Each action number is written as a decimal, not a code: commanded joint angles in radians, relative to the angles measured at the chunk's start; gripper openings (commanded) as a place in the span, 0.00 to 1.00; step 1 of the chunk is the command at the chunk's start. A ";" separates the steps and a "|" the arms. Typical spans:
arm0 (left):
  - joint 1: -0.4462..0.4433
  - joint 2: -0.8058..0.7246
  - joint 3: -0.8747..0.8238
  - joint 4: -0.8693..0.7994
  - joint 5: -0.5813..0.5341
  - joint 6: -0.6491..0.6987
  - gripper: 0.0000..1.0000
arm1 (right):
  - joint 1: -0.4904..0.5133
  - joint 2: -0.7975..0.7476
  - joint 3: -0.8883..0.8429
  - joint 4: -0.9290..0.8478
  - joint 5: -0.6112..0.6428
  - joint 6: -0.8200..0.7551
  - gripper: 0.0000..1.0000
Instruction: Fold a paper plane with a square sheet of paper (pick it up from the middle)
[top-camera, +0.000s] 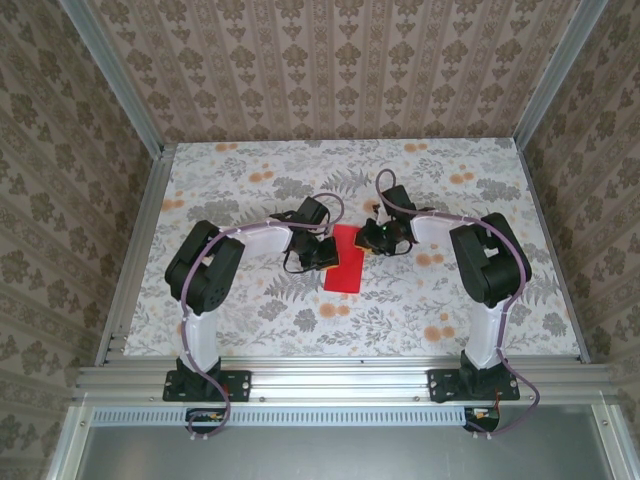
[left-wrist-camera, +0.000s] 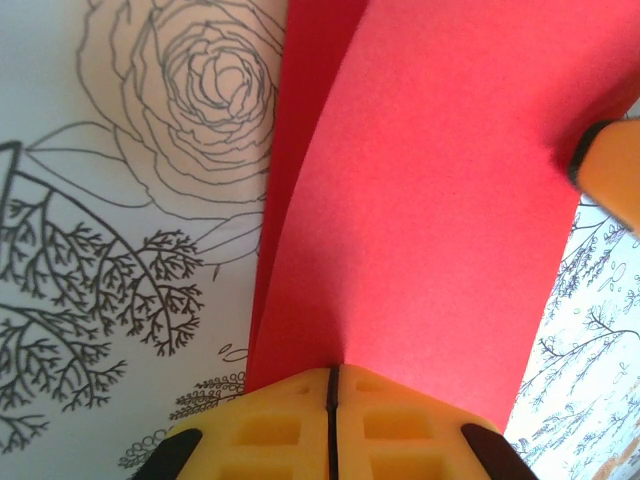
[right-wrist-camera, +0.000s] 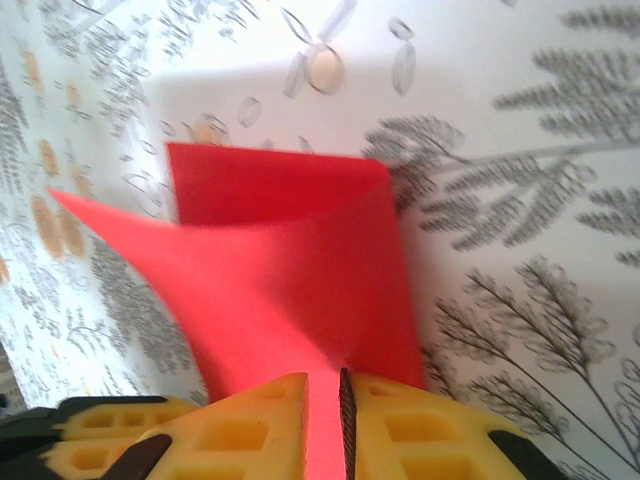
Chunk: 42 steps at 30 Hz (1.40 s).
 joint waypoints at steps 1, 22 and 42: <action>-0.015 0.086 -0.037 -0.121 -0.072 0.022 0.09 | -0.005 -0.023 0.062 -0.007 -0.017 -0.025 0.19; -0.018 0.082 -0.038 -0.134 -0.079 0.024 0.09 | -0.060 0.114 0.145 -0.026 0.032 -0.010 0.18; -0.017 0.038 -0.010 -0.127 -0.081 -0.004 0.09 | 0.051 -0.011 -0.027 -0.045 0.025 0.002 0.23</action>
